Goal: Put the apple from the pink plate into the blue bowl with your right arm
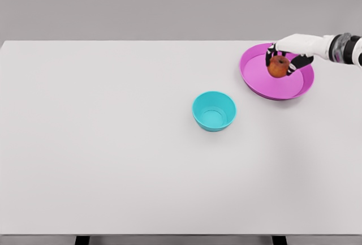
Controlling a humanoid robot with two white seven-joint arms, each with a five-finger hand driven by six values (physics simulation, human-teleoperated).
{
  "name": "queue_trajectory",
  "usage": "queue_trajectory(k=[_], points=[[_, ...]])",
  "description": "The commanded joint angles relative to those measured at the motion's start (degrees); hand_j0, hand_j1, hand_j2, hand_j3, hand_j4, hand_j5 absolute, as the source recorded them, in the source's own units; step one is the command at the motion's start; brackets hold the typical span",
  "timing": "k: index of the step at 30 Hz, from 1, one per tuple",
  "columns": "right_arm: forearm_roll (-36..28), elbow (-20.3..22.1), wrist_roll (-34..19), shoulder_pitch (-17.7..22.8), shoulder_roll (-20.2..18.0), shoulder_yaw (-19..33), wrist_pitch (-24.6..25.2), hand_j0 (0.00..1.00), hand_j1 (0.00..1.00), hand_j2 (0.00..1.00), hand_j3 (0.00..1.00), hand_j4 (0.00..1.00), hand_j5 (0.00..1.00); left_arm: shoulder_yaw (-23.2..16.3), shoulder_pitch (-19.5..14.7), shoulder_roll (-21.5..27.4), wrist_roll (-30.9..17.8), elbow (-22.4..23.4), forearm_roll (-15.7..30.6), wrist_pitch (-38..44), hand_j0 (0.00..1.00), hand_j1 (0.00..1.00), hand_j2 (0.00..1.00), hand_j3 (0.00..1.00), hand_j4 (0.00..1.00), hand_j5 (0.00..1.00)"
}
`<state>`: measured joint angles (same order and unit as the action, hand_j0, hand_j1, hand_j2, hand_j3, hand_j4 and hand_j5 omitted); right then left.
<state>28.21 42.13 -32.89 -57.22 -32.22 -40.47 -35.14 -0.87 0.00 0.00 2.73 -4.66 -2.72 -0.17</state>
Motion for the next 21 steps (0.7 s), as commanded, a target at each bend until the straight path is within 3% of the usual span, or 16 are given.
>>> queue_trajectory(k=[1,4,11,16,21], points=[[-0.35,1.11,0.02,0.00,-0.13,0.30,0.14,0.49,0.49,0.49,0.49,0.49,0.49,-0.01,0.00,0.00,-0.01,0.00,-0.01,-0.01,1.00,1.00,1.00,1.00,1.00,1.00],[-0.35,2.16,0.02,0.00,-0.57,0.30,0.14,0.49,0.49,0.49,0.49,0.49,0.49,-0.01,0.00,0.00,-0.01,0.00,-0.01,-0.01,1.00,1.00,1.00,1.00,1.00,1.00],[-0.35,10.25,0.02,1.05,-2.68,0.30,0.14,0.49,0.49,0.49,0.49,0.49,0.49,-0.01,0.00,0.00,-0.01,0.00,-0.01,-0.01,1.00,1.00,1.00,1.00,1.00,1.00],[-0.43,11.57,0.02,1.14,-2.68,0.30,0.14,0.49,0.49,0.49,0.49,0.49,0.49,-0.01,0.00,0.00,-0.01,0.00,-0.01,-0.01,1.00,1.00,1.00,1.00,1.00,1.00],[-0.43,15.70,0.02,2.20,-2.76,0.30,0.14,0.49,0.49,0.49,0.49,0.49,0.49,-0.01,0.00,0.00,-0.01,0.00,-0.01,-0.01,1.00,1.00,1.00,1.00,1.00,1.00]])
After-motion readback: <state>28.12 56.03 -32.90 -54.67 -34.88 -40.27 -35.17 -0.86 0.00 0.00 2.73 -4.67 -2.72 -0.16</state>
